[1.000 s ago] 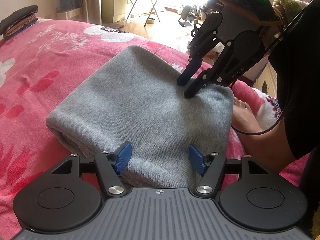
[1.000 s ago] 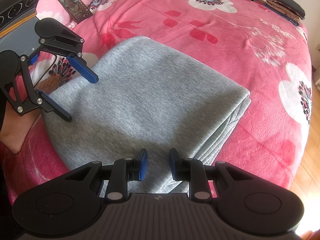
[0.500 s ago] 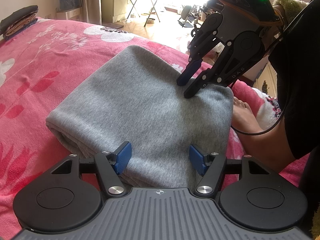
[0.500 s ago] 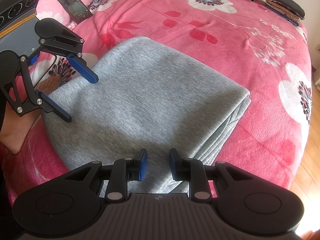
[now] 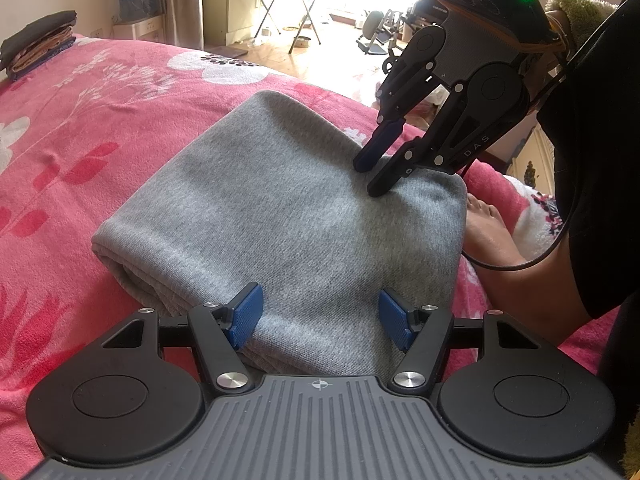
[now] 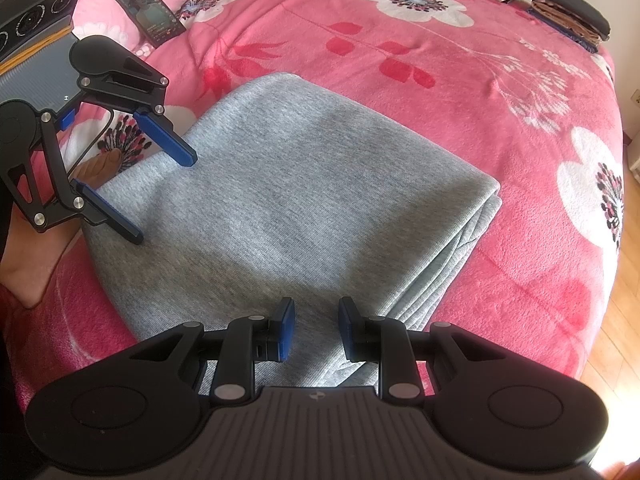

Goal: Fold clothes

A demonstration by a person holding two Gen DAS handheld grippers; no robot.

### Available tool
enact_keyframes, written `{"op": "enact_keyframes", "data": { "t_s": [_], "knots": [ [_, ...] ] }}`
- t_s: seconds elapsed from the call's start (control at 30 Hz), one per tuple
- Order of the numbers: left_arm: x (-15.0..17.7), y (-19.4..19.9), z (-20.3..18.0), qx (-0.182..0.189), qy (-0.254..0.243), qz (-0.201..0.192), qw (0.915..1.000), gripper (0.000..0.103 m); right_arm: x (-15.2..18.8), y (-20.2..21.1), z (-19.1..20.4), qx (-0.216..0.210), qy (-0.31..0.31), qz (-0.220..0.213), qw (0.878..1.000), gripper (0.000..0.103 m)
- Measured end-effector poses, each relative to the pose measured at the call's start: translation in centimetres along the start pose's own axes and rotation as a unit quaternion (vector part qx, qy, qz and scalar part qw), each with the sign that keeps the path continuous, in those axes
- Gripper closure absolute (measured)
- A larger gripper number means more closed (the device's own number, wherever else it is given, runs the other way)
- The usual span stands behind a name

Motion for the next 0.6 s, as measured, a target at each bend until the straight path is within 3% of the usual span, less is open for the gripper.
{"op": "enact_keyframes", "data": {
  "t_s": [0.6],
  "knots": [
    [-0.7,1.1,0.3,-0.011,0.002,-0.007,0.9999,0.039,-0.2,0.2,0.1,0.002,0.011,0.005,1.000,0.077]
  ]
}}
Point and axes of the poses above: each gripper's, at about its wrist camera, not at the fingertips, and y roughly against the way its jaws point, z to its left, x to its underside, the point moved 10 cm from there along -y, roughly the way its jaws point, and after that the axes turned 4 degrees about -x, right-handed, at the moved point
